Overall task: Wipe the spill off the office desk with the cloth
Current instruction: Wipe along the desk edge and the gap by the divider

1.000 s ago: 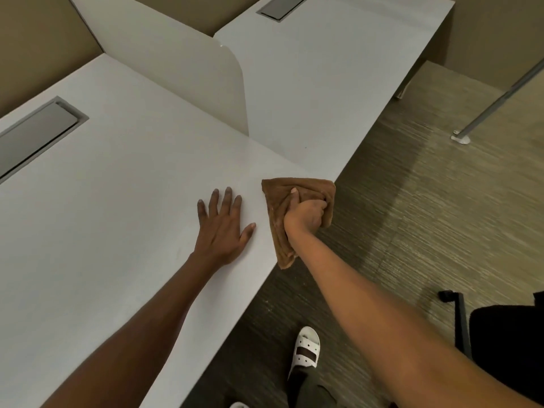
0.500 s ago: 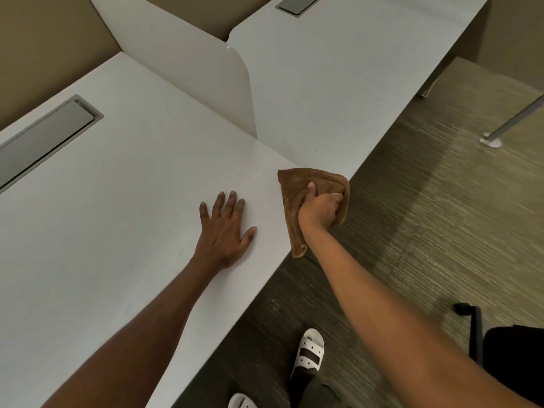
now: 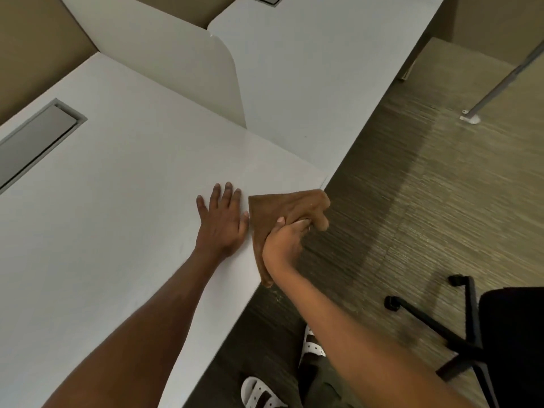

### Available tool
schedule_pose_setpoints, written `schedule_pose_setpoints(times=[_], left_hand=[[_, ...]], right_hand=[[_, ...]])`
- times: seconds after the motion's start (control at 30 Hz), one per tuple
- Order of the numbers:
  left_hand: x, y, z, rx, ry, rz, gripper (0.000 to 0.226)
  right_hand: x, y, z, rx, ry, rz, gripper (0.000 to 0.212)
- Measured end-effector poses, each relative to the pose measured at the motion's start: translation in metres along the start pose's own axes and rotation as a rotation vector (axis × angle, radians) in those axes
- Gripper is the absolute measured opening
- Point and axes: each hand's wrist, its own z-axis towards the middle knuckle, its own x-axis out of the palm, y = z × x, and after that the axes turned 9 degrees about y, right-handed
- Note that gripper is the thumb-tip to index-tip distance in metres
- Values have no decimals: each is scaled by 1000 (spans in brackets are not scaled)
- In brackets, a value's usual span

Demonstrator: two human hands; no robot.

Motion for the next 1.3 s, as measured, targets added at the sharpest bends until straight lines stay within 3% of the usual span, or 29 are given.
schedule_pose_setpoints(times=[0.2,0.33,0.43,0.57,0.67,0.9,1.07,1.3], left_hand=[[-5,-1,-3,25,-30,-79,62],[-6,1,-4,34,-36,-118,64],[-5,2,-4,42,-37,-107,66],[-4,3,-4,47,-47,-96,72],[-3,4,-3,45,-46,-100,72],[-4,3,-3,34,-40,-111,73],[-5,3,-4,39,-33,-110,73],[-3,3,-5,40,-49,-132,70]], right_hand=[[28,-33,-75,-82,-12,-25,51],[37,-39,-101,-158,-152,-196,40],[45,-51,-118,-49,74,-180,47],[53,-62,-140,-33,63,-93,51],[59,-68,-150,-4,159,-109,59],[50,-65,-139,-44,218,-106,68],[41,-54,-105,-125,184,-30,56],[18,-20,-23,-92,50,138,45]])
